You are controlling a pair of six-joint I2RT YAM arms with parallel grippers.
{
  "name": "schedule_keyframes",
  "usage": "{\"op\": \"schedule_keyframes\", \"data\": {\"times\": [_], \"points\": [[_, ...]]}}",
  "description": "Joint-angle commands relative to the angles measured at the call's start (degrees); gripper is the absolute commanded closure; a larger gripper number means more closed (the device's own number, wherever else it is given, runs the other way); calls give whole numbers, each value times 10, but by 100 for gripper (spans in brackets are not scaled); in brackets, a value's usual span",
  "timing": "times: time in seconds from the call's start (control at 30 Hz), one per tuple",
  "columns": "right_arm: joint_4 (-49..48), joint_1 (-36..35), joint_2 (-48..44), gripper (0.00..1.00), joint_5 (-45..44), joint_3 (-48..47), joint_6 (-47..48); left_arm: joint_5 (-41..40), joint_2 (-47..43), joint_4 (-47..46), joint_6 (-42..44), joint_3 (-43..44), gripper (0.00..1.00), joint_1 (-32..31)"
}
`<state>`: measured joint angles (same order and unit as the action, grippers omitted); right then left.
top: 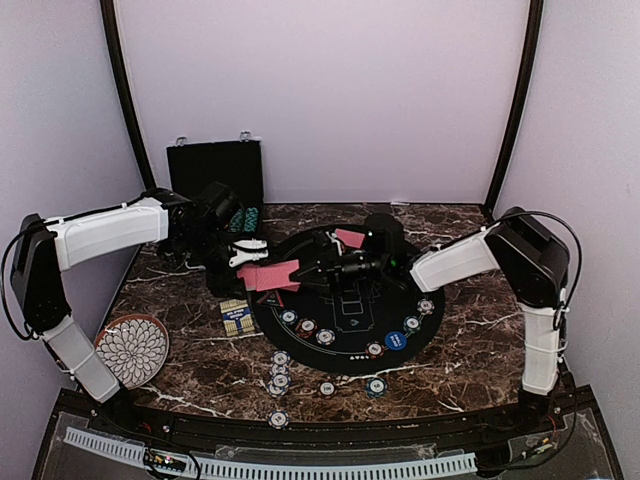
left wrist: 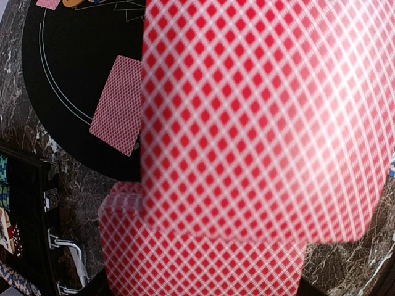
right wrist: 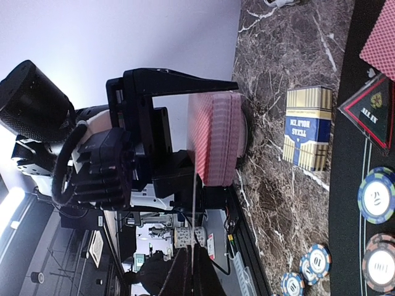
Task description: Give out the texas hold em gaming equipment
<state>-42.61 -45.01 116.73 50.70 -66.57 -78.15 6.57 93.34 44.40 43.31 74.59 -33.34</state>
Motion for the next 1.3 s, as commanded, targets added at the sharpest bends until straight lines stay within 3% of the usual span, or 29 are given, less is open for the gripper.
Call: {"op": "schedule_keyframes", "data": {"times": [0.0,0.23,0.47,0.63,1.13,1.27], "points": [[-24,20,-48,100,10,44,9,0,-12,-3,5,-8,100,0],[83,62,-135,100,10,148,88,0,-13,-1,5,-11,100,0],[350,125,-235,100,-19,215,267,4,-15,1,4,-9,100,-1],[476,170,-270,100,-46,234,350,7,-14,3,0,-5,100,-1],[571,196,-217,100,-119,181,446,9,-14,9,0,-3,100,0],[576,196,-201,93,-123,162,454,10,-13,9,1,-4,100,0]]}}
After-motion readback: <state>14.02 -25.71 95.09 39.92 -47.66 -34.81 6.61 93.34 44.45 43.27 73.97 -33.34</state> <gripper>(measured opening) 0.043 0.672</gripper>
